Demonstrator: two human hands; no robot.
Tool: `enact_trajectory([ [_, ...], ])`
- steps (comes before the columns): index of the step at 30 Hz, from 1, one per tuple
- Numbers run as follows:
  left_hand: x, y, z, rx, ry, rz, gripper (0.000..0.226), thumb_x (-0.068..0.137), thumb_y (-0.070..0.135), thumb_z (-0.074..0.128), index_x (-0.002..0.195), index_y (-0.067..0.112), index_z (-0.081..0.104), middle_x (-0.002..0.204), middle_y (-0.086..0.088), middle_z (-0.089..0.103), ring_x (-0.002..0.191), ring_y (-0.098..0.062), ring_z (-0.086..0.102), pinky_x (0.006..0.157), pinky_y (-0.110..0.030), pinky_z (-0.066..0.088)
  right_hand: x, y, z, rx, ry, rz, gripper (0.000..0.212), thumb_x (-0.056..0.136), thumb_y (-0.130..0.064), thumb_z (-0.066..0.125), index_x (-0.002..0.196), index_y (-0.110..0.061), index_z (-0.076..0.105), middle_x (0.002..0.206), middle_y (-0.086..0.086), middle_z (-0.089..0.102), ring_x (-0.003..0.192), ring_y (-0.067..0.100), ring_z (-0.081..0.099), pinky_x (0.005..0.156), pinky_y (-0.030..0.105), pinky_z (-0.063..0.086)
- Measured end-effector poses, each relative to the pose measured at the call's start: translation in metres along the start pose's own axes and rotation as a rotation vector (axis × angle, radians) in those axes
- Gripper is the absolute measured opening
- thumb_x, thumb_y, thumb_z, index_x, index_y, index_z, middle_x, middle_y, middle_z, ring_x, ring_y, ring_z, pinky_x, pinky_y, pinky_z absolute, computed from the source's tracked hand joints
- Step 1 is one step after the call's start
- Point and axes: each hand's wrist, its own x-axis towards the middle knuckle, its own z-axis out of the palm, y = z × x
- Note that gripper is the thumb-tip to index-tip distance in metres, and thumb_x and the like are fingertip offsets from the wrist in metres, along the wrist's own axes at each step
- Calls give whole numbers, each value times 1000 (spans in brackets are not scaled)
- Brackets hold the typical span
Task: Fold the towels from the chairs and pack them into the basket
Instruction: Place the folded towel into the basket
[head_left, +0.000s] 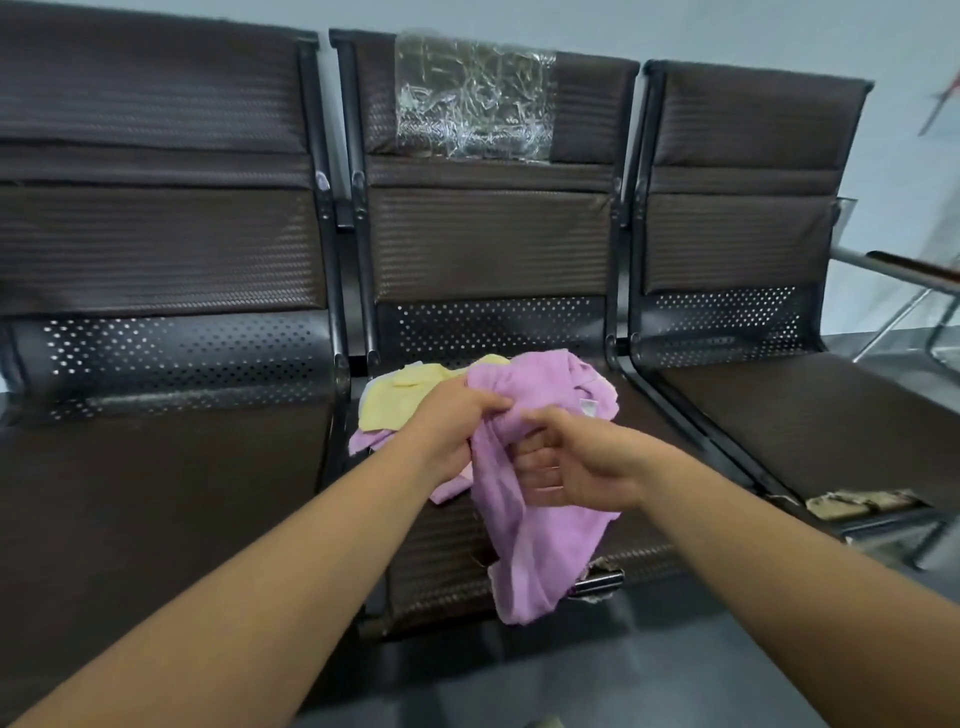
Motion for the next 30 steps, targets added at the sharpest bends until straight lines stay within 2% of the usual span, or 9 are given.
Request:
enact_trajectory([
  [3, -43, 16, -4, 27, -105, -12, 35, 84, -17, 51, 113, -3, 65, 114, -26, 69, 109, -36, 67, 99, -46, 53, 10, -8, -6, 468, 184, 20, 74, 87, -68, 54, 115, 1, 66, 108, 21, 70, 102, 36, 66, 92, 49, 53],
  [6, -84, 17, -14, 73, -242, -78, 36, 85, -9, 58, 120, -2, 62, 115, -21, 69, 106, -31, 68, 95, -41, 55, 21, -14, 9, 381, 475, -36, 55, 84, -49, 67, 116, -5, 60, 112, 17, 70, 105, 32, 67, 98, 45, 54],
  [9, -106, 19, -31, -24, -212, -67, 47, 87, 18, 68, 130, 2, 60, 126, -21, 66, 119, -31, 63, 107, -48, 46, 12, -23, 40, 268, 555, -249, 42, 70, -32, 79, 102, -7, 67, 102, 13, 73, 95, 27, 69, 90, 43, 58],
  [13, -129, 23, -57, -191, -66, -85, 53, 101, 45, 40, 131, 7, 61, 124, -18, 68, 113, -32, 66, 98, -48, 49, -17, -45, 87, 138, 456, -538, 29, 79, -21, 80, 101, -5, 72, 98, 10, 75, 96, 26, 71, 86, 41, 59],
  [18, -146, 41, -87, -287, 44, 15, 75, 92, 69, 41, 106, 5, 77, 114, -22, 71, 103, -37, 70, 87, -47, 51, -40, -52, 137, -81, 253, -605, 22, 79, -26, 78, 92, -9, 76, 93, 6, 77, 94, 25, 72, 88, 45, 58],
  [21, -150, 48, -105, -218, 112, 56, 52, 96, 44, 51, 118, 0, 69, 110, -22, 72, 101, -31, 71, 85, -41, 57, -36, -34, 156, -230, 143, -561, 23, 80, -26, 79, 97, -10, 76, 95, 4, 77, 95, 22, 73, 88, 46, 59],
  [24, -146, 42, -132, -135, 208, 91, 40, 91, 10, 61, 129, -3, 58, 116, -25, 69, 109, -35, 68, 96, -47, 54, -21, -15, 164, -374, 109, -489, 29, 79, -27, 81, 101, -11, 75, 96, 5, 77, 93, 24, 73, 67, 36, 58],
  [26, -148, 44, -144, -67, 253, 132, 34, 91, 5, 61, 125, 0, 60, 115, -21, 71, 108, -32, 69, 93, -45, 55, -12, -11, 166, -336, 108, -452, 41, 73, -38, 83, 103, -12, 72, 99, 7, 76, 94, 27, 72, 62, 39, 57],
  [30, -154, 49, -168, 298, 285, 222, 17, 97, 19, 61, 108, 18, 73, 104, -3, 76, 106, -21, 68, 95, -39, 51, 4, -13, 175, -152, 158, -403, 59, 80, -53, 75, 126, -19, 59, 117, 3, 68, 104, 22, 66, 79, 38, 56],
])
